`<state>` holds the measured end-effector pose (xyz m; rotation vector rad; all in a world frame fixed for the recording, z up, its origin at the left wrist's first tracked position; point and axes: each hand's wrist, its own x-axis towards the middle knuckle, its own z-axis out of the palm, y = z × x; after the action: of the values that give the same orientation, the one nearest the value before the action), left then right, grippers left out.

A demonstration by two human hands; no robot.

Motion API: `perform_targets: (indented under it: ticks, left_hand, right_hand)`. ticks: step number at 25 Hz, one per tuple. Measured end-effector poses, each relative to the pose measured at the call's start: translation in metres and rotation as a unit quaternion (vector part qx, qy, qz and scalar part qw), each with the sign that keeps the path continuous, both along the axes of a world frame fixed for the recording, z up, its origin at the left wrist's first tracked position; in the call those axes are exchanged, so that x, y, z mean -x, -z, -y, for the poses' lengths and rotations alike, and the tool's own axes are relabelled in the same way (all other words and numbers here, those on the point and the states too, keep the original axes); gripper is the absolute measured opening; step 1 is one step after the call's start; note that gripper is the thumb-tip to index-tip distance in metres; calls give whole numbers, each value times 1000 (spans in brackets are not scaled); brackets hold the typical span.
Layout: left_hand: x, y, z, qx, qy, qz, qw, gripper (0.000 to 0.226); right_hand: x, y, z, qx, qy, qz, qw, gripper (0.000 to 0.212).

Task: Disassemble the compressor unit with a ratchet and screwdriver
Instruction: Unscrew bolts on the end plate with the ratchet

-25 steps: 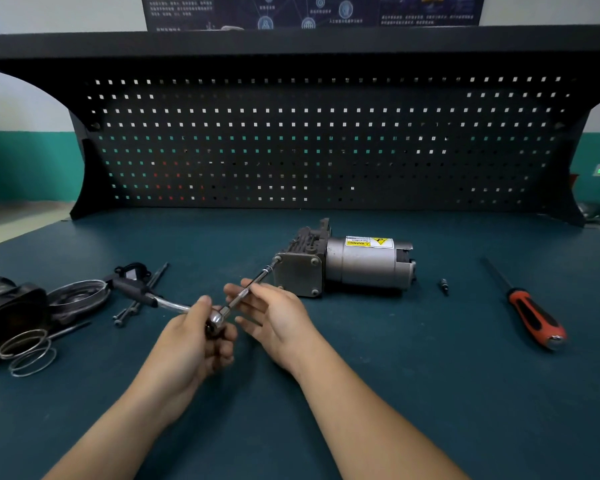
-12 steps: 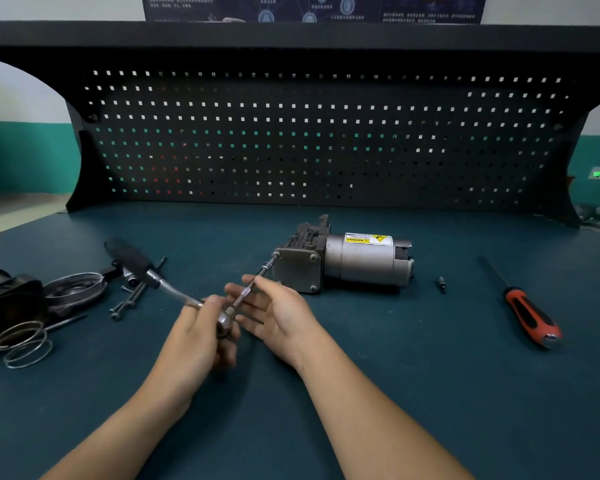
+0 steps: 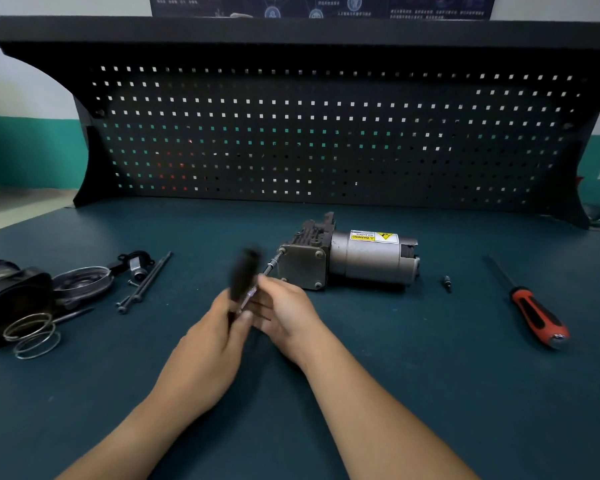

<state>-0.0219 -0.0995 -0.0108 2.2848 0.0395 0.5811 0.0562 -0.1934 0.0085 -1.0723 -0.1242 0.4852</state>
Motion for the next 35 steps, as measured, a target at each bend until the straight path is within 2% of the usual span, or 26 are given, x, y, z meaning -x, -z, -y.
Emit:
perform_targets:
  ticks: [1, 2, 4, 5, 6, 7, 8, 9, 10, 11, 12, 13, 14, 15, 16, 17, 18, 19, 20, 22, 26, 29, 33, 34, 35]
  left_hand:
    - [-3, -2, 2, 119, 10, -8, 993, 18]
    - [-5, -5, 3, 249, 24, -33, 968, 18]
    - [-6, -13, 3, 479, 52, -112, 869, 27]
    - [-5, -17, 1, 554, 77, -142, 817, 33]
    - [-3, -20, 1, 602, 90, -158, 778, 36]
    - [-3, -21, 0, 617, 85, -164, 765, 36]
    - [-1, -21, 1, 578, 76, -154, 798, 34]
    - [1, -18, 4, 475, 51, -129, 869, 29]
    - [2, -15, 5, 309, 18, -96, 946, 24]
    - [4, -11, 5, 106, -11, -64, 992, 25]
    - [6, -7, 6, -93, -20, -48, 994, 34]
    - [7, -1, 5, -223, -15, -36, 974, 44]
    - [7, 0, 4, -258, -14, -36, 965, 48]
    - [5, -2, 5, -212, -11, -32, 977, 45]
    - [4, -6, 5, -94, -1, -26, 995, 35]
    - [1, -9, 6, 33, 5, -15, 999, 21]
    - [-4, -12, 4, 151, 10, -4, 989, 11]
    - [-11, -15, 1, 210, 4, -2, 978, 9]
    - [-20, -16, -4, 213, 3, -3, 977, 10]
    - [-33, -18, -9, 158, 24, -9, 987, 11]
    - [-49, -14, -7, 77, 91, -26, 993, 13]
    - [-58, -7, -17, 141, 103, -15, 985, 16]
    - [-64, -11, -30, 221, 79, -33, 972, 16]
    - [-62, -14, -31, 181, 76, -36, 980, 18]
    - [-61, -15, -33, 83, 76, -25, 993, 21]
  right_hand:
    - [0, 0, 2, -7, -12, -6, 1000, 19]
    - [-1, 0, 3, -18, -21, -13, 1000, 18]
    - [-2, -1, 4, -37, -36, -15, 999, 16]
    - [-2, -1, 4, -39, -42, -9, 998, 16]
    - [-2, 0, 3, -37, -43, -3, 998, 18]
    - [-2, 0, 2, -34, -39, 1, 999, 19]
    - [-2, 0, 2, -31, -32, 1, 999, 20]
    - [-2, 1, 0, -26, -23, 0, 999, 21]
    - [-1, 1, -1, -22, -13, -1, 1000, 22]
    - [-1, 2, -2, -22, -3, -3, 1000, 23]
    - [-1, 2, -3, -30, 6, -6, 1000, 23]
    - [-1, 3, -4, -46, 12, -12, 999, 22]
    - [-1, 3, -4, -62, 13, -19, 998, 22]
    - [-3, 4, -3, -68, 9, -27, 997, 22]
    - [-3, 4, -2, -62, -1, -31, 998, 22]
    - [-5, 5, 0, -52, -15, -32, 998, 22]
    - [-7, 4, 1, -46, -28, -28, 998, 21]
    - [-9, 4, 0, -44, -38, -23, 998, 19]
    - [-11, 4, 0, -46, -43, -21, 998, 17]
    - [-15, 5, -3, -56, -41, -28, 997, 15]
    - [-25, 4, -12, -80, -19, -80, 993, 23]
    - [-34, 4, -14, -125, -11, -104, 987, 24]
    - [-42, 7, -22, -127, 8, -70, 989, 16]
    - [-43, 8, -25, -126, 21, -60, 990, 15]
    - [-44, 9, -27, -122, 36, -50, 991, 10]
